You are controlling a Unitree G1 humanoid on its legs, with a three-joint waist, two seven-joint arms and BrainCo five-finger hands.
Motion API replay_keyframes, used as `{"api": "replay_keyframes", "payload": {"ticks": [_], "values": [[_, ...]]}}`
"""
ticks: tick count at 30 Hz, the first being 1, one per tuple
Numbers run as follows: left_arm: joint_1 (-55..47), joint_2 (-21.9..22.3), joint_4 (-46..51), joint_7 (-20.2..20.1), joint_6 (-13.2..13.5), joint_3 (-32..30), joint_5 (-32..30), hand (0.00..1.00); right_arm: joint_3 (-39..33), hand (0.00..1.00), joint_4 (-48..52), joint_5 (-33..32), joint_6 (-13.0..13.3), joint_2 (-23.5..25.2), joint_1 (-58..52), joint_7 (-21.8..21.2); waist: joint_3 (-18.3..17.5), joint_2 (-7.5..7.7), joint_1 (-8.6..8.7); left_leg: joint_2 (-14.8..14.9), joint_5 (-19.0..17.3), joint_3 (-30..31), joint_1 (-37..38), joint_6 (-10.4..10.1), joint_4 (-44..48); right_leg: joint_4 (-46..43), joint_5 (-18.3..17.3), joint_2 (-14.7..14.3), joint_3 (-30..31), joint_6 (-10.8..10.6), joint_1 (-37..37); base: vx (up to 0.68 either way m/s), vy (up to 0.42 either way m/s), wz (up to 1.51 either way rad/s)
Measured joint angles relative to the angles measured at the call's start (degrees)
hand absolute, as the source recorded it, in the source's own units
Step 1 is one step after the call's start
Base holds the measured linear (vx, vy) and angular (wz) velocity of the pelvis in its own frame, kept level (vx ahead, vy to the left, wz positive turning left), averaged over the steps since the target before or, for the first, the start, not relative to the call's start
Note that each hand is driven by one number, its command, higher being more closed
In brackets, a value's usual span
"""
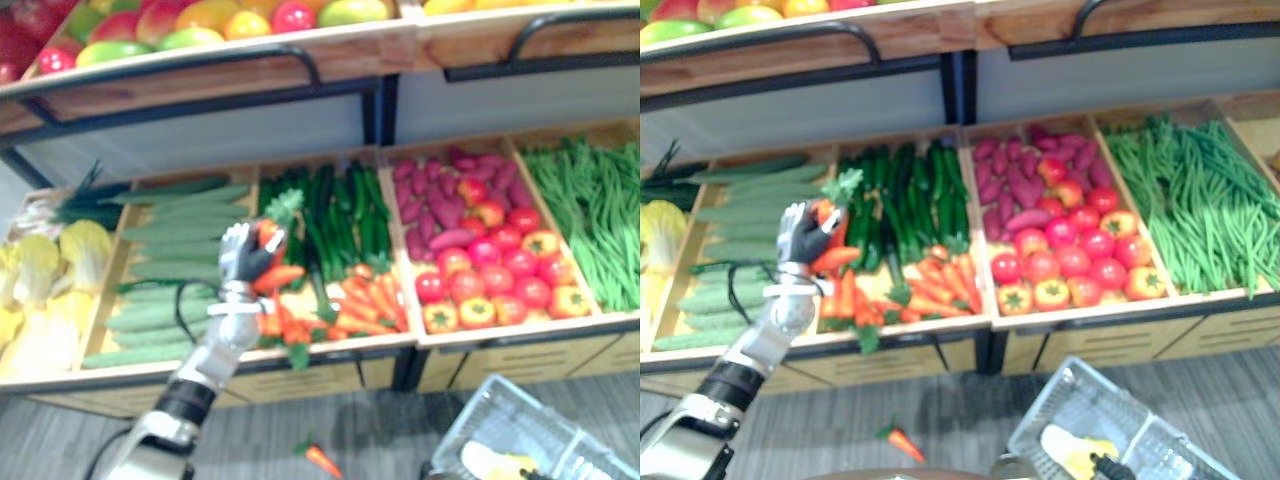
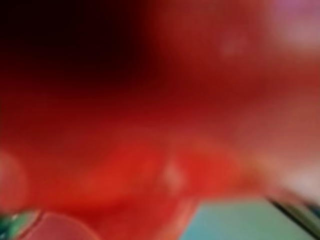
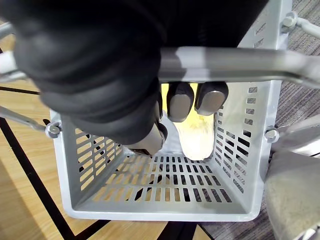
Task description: Pick vegetable in the basket
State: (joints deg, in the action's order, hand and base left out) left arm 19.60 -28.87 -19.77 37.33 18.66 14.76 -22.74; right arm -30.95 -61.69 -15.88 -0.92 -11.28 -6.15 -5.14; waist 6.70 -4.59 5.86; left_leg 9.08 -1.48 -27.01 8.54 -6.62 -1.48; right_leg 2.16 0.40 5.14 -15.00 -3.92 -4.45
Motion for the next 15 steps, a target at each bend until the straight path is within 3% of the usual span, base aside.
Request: {"api": "replay_keyframes", "payload": {"ticks": [2, 3, 5, 6, 7, 8, 9, 10, 12, 13, 15], "values": [[-1.76, 0.01, 4.24, 0.09, 0.34, -0.16, 0.12, 1.0, 0.21, 1.0, 0.06, -0.09, 0.16, 0.0, 0.24, 0.03, 0.0, 0.13, -0.24, 0.02, -0.61, -0.33, 0.03, 0.31, 0.25, 0.52, 0.73, -0.37, 1.72, 0.06, 0.38, -0.14, -0.003, -0.33], [-3.95, 0.1, 8.11, 0.07, 0.69, -0.4, 0.11, 1.0, 1.42, 1.0, 0.07, -0.32, 0.3, -0.04, 0.41, 0.14, 0.01, 0.57, -1.4, 0.24, -1.95, 0.9, -0.68, 0.98, 3.66, 1.23, 1.24, -0.51, 4.55, 0.1, 0.88, -0.1, -0.021, -0.95], [-8.76, 1.16, 14.81, 0.0, 1.32, -3.06, 0.24, 1.0, 6.92, 1.0, 0.13, -0.56, 0.69, -1.0, 1.62, 0.57, -0.03, 1.43, -4.09, 0.54, -5.4, 8.55, -5.29, 5.2, 14.16, 0.97, 2.06, -0.58, 11.35, 0.68, 3.23, -0.11, -0.048, -1.7], [-11.48, 2.25, 19.04, -0.23, 1.47, -4.39, 0.73, 1.0, 9.98, 1.0, 0.12, -0.49, 0.96, -2.41, 2.83, 0.51, -0.17, 1.29, -6.05, -0.67, -9.76, 17.8, -8.31, 5.26, 19.14, 0.74, 2.84, -1.23, 17.02, 1.2, 5.29, -0.17, 0.014, -2.32], [-13.13, 3.02, 22.4, -1.07, 1.75, -4.48, 2.04, 1.0, 12.0, 1.0, 0.12, -0.41, 1.44, -3.9, 3.6, 0.39, -0.94, -0.54, -7.12, -1.95, -11.61, 24.34, -8.92, 4.05, 19.52, 0.61, 3.73, -3.16, 20.85, 0.93, 6.81, -0.18, 0.058, -2.04], [-13.34, 3.63, 23.42, -1.9, 2.07, -4.45, 2.36, 1.0, 12.58, 1.0, 0.17, -0.41, 1.99, -4.27, 3.63, 0.36, -1.46, -1.39, -7.22, -1.6, -13.15, 25.25, -8.63, 3.61, 19.43, 0.65, 4.07, -3.99, 22.0, 0.8, 7.2, -0.13, 0.102, -1.44], [-12.99, 5.1, 23.81, -2.78, 2.62, -4.38, 2.39, 1.0, 13.54, 1.0, 0.47, -0.42, 2.55, -4.56, 3.55, 0.42, -1.59, -1.74, -6.78, -1.3, -14.62, 24.98, -6.95, 2.77, 17.59, 1.15, 5.26, -4.38, 22.95, -0.17, 7.13, -0.1, 0.13, -0.8], [-12.59, 6.78, 23.36, -3.97, 3.23, -3.87, 2.49, 1.0, 13.91, 1.0, 1.49, -0.47, 2.83, -4.21, 3.81, 0.37, -1.42, -1.17, -5.63, -1.71, -15.3, 22.78, -5.84, 1.82, 15.48, 2.29, 6.72, -4.17, 24.24, -0.72, 7.28, -0.11, 0.165, -0.87], [-12.52, 7.11, 21.38, -4.91, 3.3, -1.4, 2.36, 1.0, 15.41, 1.0, 3.69, -1.06, 2.91, -3.45, 3.52, 0.27, -1.08, 0.23, -4.52, -2.64, -15.01, 19.4, -4.86, 2.12, 14.82, 3.68, 8.3, -2.73, 25.24, -0.71, 7.66, -0.1, 0.119, -0.86], [-12.53, 7.47, 19.17, -5.17, 3.3, -0.37, 2.31, 1.0, 16.69, 1.0, 5.43, -1.1, 2.91, -3.09, 3.07, 0.3, -1.09, 1.24, -4.52, -2.96, -15.08, 16.97, -4.34, 2.33, 14.55, 3.69, 8.17, -1.63, 22.85, -0.61, 8.77, -0.07, 0.08, -1.09], [-11.98, 8.13, 16.63, -5.18, 3.34, -0.17, 2.26, 1.0, 19.05, 1.0, 9.21, -1.05, 2.92, -2.91, 2.7, 0.36, -1.01, 1.47, -4.32, -2.73, -14.91, 13.16, -4.16, 2.7, 14.5, 1.08, 5.66, -0.35, 16.43, 2.99, 11.38, -0.06, 0.072, -1.04]]}}
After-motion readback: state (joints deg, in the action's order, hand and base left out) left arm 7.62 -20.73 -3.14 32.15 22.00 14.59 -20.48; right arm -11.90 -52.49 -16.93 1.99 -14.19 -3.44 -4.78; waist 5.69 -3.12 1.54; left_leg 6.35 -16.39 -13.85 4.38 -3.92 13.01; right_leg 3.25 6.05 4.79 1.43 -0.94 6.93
